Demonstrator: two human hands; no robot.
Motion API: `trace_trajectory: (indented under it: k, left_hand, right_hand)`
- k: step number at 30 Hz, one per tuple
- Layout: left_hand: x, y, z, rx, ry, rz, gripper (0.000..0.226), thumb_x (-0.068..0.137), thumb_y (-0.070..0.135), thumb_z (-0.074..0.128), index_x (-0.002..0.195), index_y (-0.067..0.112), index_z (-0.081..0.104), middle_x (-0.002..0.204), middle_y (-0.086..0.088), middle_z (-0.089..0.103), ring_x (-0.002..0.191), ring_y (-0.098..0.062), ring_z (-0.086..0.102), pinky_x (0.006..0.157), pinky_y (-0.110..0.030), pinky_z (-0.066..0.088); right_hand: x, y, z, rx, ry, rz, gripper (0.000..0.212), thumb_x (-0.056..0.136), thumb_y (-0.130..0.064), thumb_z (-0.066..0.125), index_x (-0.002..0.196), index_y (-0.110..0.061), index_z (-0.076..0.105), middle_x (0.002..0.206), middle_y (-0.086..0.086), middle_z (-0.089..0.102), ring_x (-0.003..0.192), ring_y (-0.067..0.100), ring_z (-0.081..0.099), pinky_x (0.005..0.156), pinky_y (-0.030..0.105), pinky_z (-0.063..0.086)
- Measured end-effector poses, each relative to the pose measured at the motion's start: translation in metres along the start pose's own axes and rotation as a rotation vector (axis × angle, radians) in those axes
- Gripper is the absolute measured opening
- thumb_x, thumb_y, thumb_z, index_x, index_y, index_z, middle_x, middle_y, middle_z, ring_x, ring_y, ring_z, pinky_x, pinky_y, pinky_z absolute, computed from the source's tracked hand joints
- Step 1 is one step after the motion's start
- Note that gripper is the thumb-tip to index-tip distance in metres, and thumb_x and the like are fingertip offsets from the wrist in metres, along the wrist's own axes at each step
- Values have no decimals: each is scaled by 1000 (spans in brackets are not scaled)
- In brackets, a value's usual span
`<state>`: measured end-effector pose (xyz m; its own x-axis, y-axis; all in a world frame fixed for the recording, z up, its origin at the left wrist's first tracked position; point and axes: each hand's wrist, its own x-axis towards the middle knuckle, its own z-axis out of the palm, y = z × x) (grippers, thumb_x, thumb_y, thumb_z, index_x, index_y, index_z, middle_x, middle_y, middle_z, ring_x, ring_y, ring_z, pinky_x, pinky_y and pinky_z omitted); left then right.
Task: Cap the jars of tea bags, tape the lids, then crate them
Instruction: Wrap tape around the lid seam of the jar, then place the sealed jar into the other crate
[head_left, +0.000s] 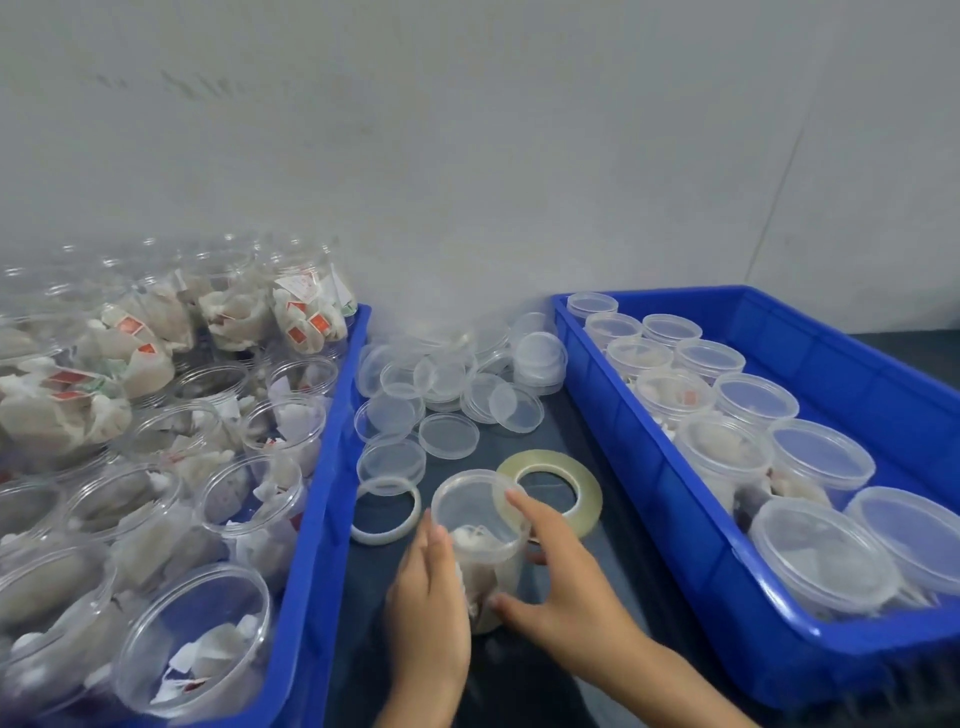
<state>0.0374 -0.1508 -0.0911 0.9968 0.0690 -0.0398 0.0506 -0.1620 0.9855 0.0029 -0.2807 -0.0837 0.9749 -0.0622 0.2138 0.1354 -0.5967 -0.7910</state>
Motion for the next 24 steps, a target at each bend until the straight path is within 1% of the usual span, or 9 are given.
trace_trajectory:
  k: [2, 5, 8, 10, 14, 17, 20, 22, 24]
  left_hand:
    - [-4, 13, 7, 117, -4, 74, 67, 84, 62, 27, 133, 26, 55, 127, 4, 61, 118, -17, 54, 103, -42, 41]
    - [-11, 45, 24, 98, -76, 239, 75, 81, 71, 23, 136, 29, 51, 131, 7, 59, 121, -14, 53, 103, -42, 40]
    - [-16, 85, 50, -6, -149, 328, 52, 94, 58, 34, 134, 30, 53, 126, 10, 61, 118, -9, 54, 103, -40, 41]
    - [-20, 110, 67, -59, -217, 389, 50, 91, 57, 34, 131, 34, 55, 122, 16, 62, 116, -2, 54, 103, -36, 42]
    - [-29, 150, 99, -108, -481, 523, 66, 86, 65, 31, 138, 29, 47, 135, 12, 53, 126, -2, 46, 108, -36, 37]
    - [-35, 171, 132, 1, -553, 610, 64, 92, 61, 30, 148, 29, 29, 153, 5, 30, 141, -6, 22, 117, -30, 17]
    - [-44, 182, 167, 107, -638, 679, 61, 99, 44, 38, 152, 27, 11, 160, 8, 5, 145, -3, 1, 110, -17, 3]
    - [-53, 181, 188, 250, -717, 850, 57, 101, 34, 39, 152, 23, 14, 160, 5, 5, 146, -8, -2, 115, -23, 3]
    - [-62, 173, 207, 486, -766, 1022, 53, 102, 34, 35, 151, 23, 19, 160, 3, 7, 146, -13, -3, 117, -34, 6]
  right_hand:
    - [1, -7, -11, -10, 48, -23, 87, 70, -21, 79, 134, -41, 24, 137, -28, 31, 129, -7, 34, 108, 24, 33]
    - [1, -19, -40, 5, 215, -44, 82, 69, -28, 82, 125, -51, 27, 132, -29, 37, 124, -6, 40, 103, 20, 37]
    - [0, -33, -76, -1, 426, -67, 76, 70, -31, 82, 127, -48, 35, 129, -23, 44, 120, -5, 44, 100, 24, 42]
    - [-2, -40, -103, -25, 523, -98, 75, 71, -28, 82, 129, -44, 37, 127, -23, 47, 119, -2, 46, 98, 28, 44]
    - [-14, -42, -159, -35, 695, -126, 75, 68, -21, 85, 124, -51, 44, 115, -35, 52, 109, -9, 52, 84, 9, 45]
    - [-23, -35, -199, -201, 859, -130, 77, 66, -18, 85, 131, -35, 48, 120, -27, 54, 112, -4, 53, 91, 15, 44]
    - [-33, -17, -227, -447, 1064, -111, 74, 69, -17, 83, 134, -20, 47, 132, -3, 52, 120, 20, 51, 94, 24, 39]
    - [-41, 2, -240, -588, 1163, -46, 72, 69, -15, 81, 133, -13, 47, 137, 12, 49, 126, 30, 45, 98, 30, 34]
    - [-51, 22, -254, -642, 1218, 55, 70, 70, -14, 80, 132, -11, 47, 136, 16, 48, 123, 34, 45, 97, 37, 34]
